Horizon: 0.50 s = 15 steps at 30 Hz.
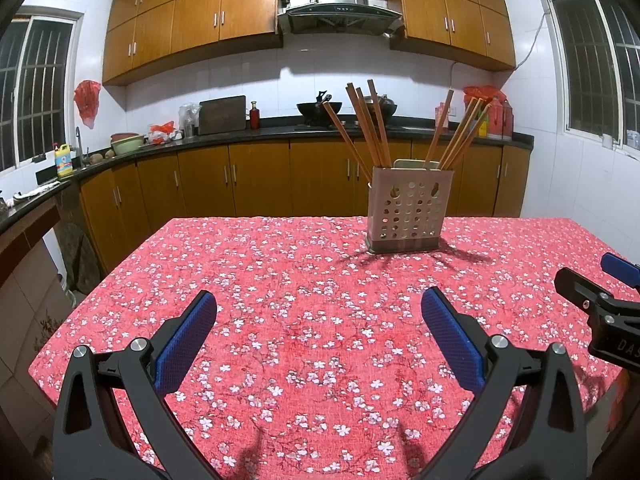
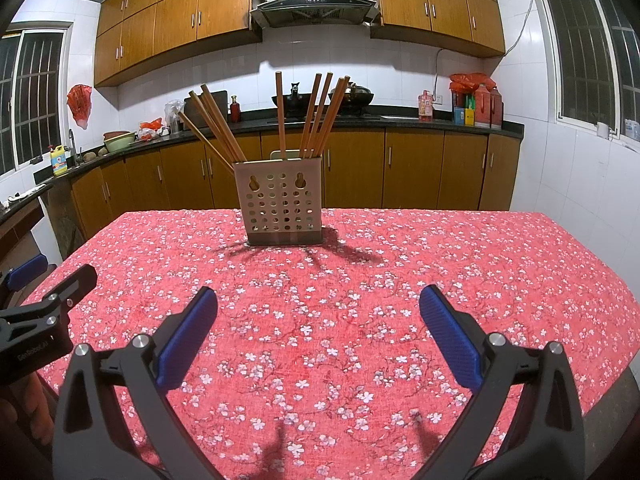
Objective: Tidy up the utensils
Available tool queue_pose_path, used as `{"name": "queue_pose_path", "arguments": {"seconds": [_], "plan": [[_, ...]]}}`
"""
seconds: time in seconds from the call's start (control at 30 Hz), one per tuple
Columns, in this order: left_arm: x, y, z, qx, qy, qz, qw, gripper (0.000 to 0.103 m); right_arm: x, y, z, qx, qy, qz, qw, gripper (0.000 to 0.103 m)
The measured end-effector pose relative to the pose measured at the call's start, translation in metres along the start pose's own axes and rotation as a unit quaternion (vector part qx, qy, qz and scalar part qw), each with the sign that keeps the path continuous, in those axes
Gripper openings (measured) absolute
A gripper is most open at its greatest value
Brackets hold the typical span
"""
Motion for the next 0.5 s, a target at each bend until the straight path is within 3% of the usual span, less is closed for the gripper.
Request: {"name": "queue_pose_path", "arguments": {"seconds": [0.5], "plan": [[-0.0067,-0.0013,-0.0002,-0.006,0.001,-0.007,1.0000,0.101,0.0010,-0.0012,0.0000,0.000,0.000,0.000,1.000,0.099]]}}
Point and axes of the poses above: each gripper's, at about its wrist camera, not at the fingertips, and z roughly the way its jaws point, x to its right, y to its underside, the point moved 5 cm from there along z, roughly the way its jaws point, and after that the axes turned 9 degrees about -x, right-handed, at the moved point
